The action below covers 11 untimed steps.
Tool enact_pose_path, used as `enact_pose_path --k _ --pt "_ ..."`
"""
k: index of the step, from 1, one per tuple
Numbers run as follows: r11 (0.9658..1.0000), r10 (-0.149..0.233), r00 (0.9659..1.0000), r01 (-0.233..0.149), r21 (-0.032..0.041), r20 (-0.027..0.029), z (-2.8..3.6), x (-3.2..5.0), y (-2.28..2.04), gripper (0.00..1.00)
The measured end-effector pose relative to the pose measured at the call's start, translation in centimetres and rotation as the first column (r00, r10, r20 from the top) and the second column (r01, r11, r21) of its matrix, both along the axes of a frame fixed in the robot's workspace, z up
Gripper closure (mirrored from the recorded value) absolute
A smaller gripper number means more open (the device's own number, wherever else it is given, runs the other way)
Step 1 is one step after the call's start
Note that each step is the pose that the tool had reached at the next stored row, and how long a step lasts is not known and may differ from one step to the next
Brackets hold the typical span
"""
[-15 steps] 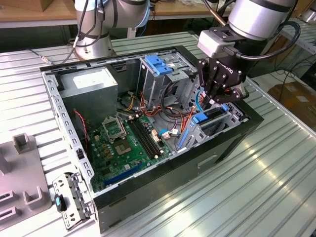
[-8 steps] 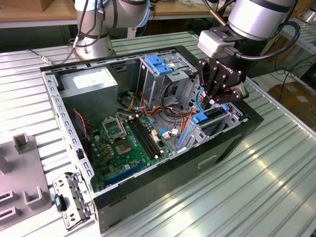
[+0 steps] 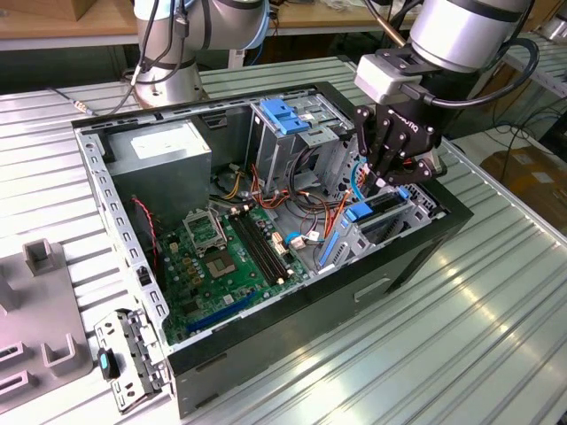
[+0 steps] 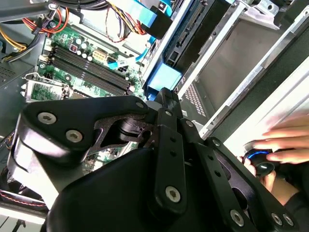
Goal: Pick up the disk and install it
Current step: 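Insert the first disk wire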
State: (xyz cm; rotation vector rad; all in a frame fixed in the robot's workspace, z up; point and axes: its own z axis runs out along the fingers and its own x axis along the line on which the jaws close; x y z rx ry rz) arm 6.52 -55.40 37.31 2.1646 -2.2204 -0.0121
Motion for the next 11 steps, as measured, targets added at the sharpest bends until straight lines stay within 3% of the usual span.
enact_pose_path --k 8,11 --pt "1.0000 0.000 1.0000 0.000 -0.0015 0.0001 -0.12 1.67 -0.02 0.89" --pt "1.0000 0.000 1.0000 0.000 -0.0045 0.0000 -0.12 1.75 -0.25 0.89"
